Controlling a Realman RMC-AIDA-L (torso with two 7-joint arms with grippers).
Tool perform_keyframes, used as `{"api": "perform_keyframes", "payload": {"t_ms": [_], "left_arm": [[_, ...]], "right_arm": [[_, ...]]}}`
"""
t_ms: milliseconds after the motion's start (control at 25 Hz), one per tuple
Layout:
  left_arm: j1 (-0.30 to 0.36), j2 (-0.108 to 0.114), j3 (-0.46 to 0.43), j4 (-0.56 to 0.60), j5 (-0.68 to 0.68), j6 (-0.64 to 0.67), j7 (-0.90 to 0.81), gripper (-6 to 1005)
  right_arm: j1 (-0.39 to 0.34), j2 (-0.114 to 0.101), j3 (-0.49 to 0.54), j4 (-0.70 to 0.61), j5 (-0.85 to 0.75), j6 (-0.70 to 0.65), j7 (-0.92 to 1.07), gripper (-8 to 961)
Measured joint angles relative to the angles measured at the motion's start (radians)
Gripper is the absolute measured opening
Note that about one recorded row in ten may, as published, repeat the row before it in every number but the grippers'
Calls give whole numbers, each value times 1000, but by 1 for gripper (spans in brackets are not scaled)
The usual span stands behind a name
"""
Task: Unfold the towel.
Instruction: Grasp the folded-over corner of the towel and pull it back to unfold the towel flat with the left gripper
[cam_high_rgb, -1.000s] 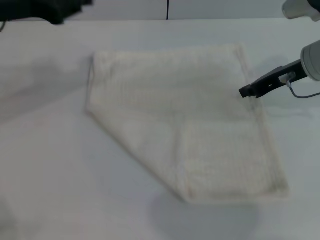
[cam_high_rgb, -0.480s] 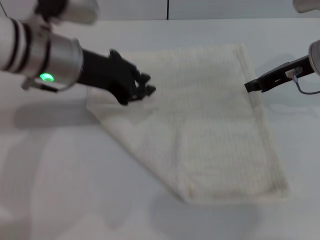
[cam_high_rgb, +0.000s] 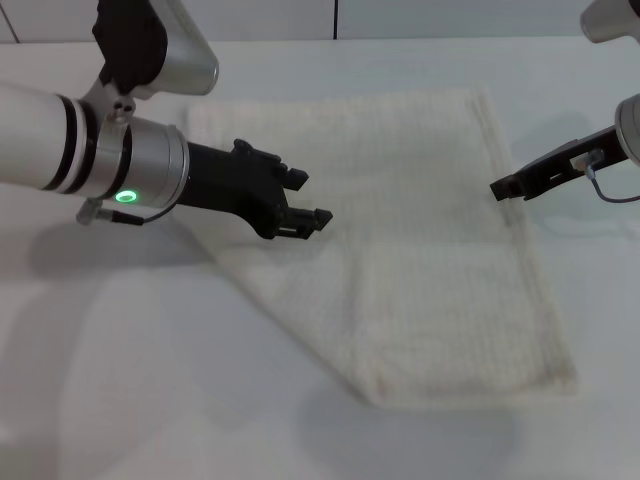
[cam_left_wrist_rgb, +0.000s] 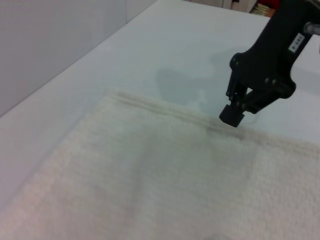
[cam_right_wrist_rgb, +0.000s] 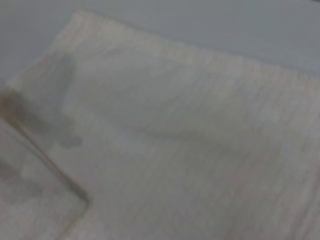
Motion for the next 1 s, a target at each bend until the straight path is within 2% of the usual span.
{"api": "perform_keyframes", "payload": {"t_ms": [200, 360, 600, 680, 1000], "left_arm": [[0, 0, 2, -37, -31, -14, 13, 531], [0, 0, 12, -54, -63, -27, 23, 597], [0, 0, 37, -94, -130, -77, 35, 593], [9, 0, 82, -148, -226, -156, 90, 591], [13, -1, 129, -177, -294, -209, 120, 591]], "right_arm": [[5, 0, -3, 22, -1, 6, -1, -1], [12, 0, -7, 42, -1, 14, -4, -1], [14, 3, -30, 53, -23, 24, 0, -1], [14, 2, -31, 58, -25, 24, 1, -1], [14, 1, -31, 61, -32, 24, 3, -1]]}}
